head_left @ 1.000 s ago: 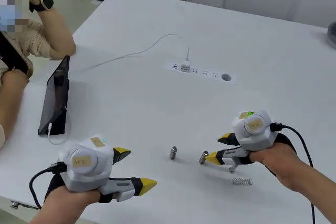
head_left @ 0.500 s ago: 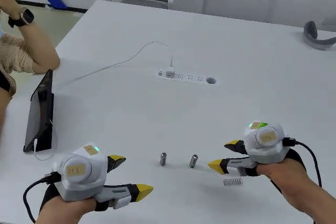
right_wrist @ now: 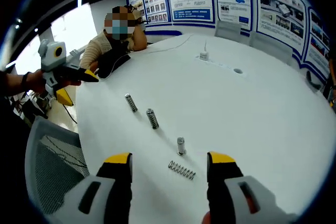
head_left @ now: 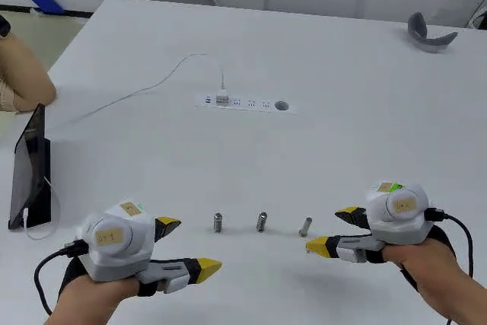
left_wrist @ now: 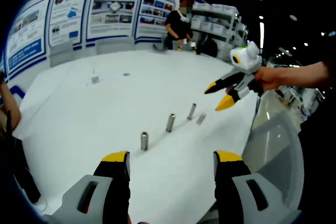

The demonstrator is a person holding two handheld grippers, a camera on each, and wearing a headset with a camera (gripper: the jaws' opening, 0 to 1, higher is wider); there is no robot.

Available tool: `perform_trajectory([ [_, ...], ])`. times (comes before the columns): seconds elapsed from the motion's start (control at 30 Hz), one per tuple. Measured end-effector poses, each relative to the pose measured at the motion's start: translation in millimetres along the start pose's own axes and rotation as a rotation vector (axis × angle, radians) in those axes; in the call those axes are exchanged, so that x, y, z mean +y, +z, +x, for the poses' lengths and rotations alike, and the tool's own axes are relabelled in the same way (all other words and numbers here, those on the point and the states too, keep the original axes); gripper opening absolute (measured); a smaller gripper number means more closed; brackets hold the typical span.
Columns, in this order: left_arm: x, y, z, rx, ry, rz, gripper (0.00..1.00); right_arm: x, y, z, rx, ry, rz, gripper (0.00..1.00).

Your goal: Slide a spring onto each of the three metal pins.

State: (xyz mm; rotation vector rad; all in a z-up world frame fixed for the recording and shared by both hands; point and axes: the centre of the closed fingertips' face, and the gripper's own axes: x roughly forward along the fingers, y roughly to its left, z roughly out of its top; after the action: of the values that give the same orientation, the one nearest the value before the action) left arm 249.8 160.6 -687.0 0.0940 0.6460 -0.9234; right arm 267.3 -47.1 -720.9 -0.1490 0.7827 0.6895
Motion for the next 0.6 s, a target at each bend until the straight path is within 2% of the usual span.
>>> perform_trajectory([
  [0.43,-17.3,9.3,21.0,0.019,-0.051,0.035,0.67,-5.2,-20.8,-21.4,-0.036,-0.016,0.082,0.65],
  [0.6,-25.8,12.3,30.2,0.026,-0.071,0.048,0.67,-4.4,-26.1,-29.2,-0.045,-0.016,0.092,0.68],
])
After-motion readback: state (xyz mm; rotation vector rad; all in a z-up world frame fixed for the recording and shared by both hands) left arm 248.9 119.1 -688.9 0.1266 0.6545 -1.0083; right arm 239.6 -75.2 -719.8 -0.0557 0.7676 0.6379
